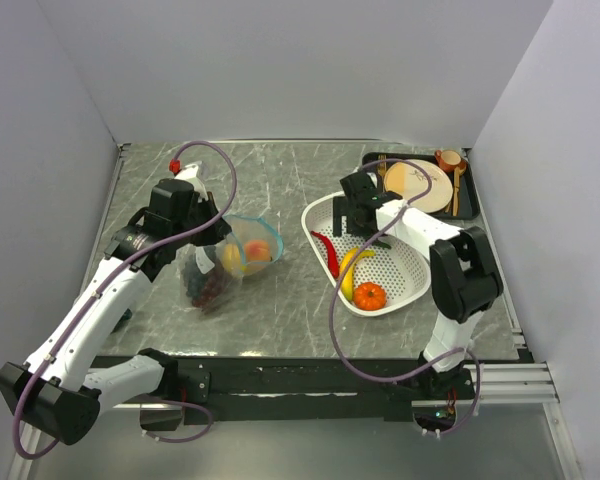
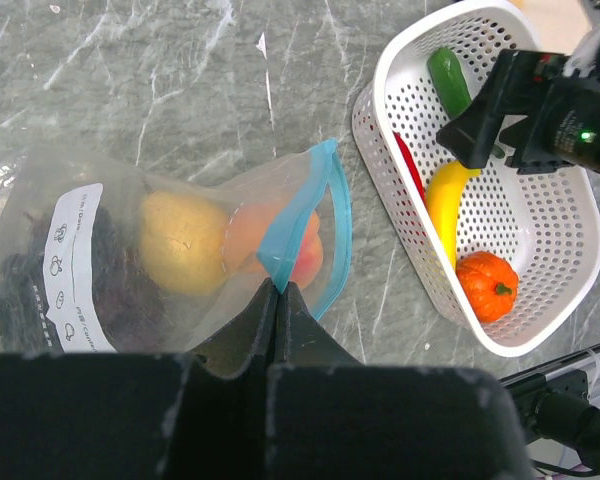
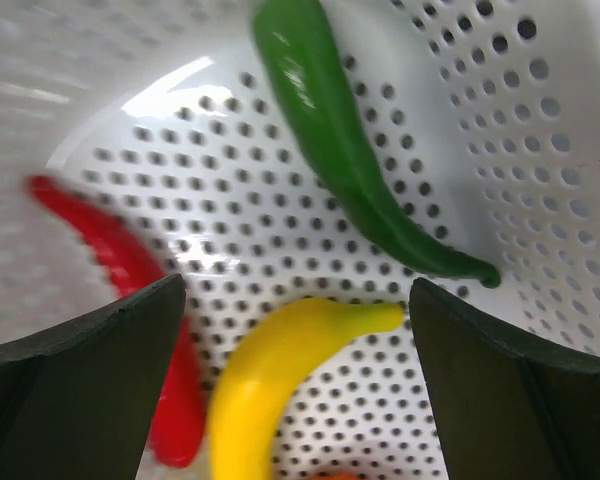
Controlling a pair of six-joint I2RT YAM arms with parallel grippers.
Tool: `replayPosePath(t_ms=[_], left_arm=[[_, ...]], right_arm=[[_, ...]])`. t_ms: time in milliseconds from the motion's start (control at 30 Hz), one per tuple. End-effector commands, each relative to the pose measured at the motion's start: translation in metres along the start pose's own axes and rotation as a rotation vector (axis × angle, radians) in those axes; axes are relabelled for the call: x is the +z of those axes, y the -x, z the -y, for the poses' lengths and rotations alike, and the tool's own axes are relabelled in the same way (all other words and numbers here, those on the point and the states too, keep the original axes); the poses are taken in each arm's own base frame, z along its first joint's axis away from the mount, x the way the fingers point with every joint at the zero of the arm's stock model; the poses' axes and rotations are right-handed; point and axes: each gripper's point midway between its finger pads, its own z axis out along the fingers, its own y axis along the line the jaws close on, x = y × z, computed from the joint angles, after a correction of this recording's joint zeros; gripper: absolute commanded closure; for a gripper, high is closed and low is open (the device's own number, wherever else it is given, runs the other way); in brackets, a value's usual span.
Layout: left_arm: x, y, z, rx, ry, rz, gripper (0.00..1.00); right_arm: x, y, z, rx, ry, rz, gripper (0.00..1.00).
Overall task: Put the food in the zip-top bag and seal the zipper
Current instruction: Place the fake fruit in the zipper food storage bag, then pick up the fake vegetable from the bin.
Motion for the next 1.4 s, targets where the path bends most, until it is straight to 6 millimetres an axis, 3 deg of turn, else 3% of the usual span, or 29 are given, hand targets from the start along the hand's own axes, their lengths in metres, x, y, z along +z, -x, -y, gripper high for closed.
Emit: replayPosePath(t_ms=[0, 167, 267, 300, 533, 833, 967, 1067, 1200, 1367], left_arm=[[-0.005, 0.015, 0.012, -0.006, -0.047, 0.057, 0.99], [-0.003, 0.015, 0.011, -0.001, -0.039, 0.052, 0.99], [-0.001, 0.014, 0.01, -0.007, -0.034, 0.053, 0.99], [0.0, 0.012, 0.01, -0.014, -0.037, 0.048, 0.99], [0.0, 0.011, 0.011, -0.016, -0.042, 0.045, 0.99], [0.002, 0.01, 0.011, -0.016, -0.044, 0.037, 0.99], [0.002, 0.009, 0.01, -0.012, -0.04, 0.032, 0.99], [0.002, 0.01, 0.011, -0.01, -0.043, 0.031, 0.99], [0.003, 0.01, 0.012, -0.01, -0.047, 0.028, 0.99], [0.004, 0.011, 0.013, -0.01, -0.052, 0.031, 0.99]], right_arm=[[0.006, 0.014, 0.032, -0.031, -0.102, 0.019, 0.0], [0.024, 0.015, 0.038, -0.016, -0.068, 0.008, 0.06], [0.032, 0.018, 0.041, 0.009, -0.057, -0.001, 0.16], [0.034, 0.021, 0.039, 0.021, -0.047, 0.002, 0.2], [0.045, 0.015, 0.028, -0.008, 0.026, -0.019, 0.28], [0.053, 0.004, 0.023, -0.029, 0.062, -0.056, 0.55], [0.046, 0.007, 0.018, -0.025, 0.1, -0.04, 0.71], [0.038, 0.008, 0.014, -0.016, 0.132, -0.033, 0.75], [0.017, 0.02, 0.009, 0.021, 0.175, 0.02, 0.76], [-0.03, 0.038, -0.004, 0.049, 0.276, 0.103, 0.75]])
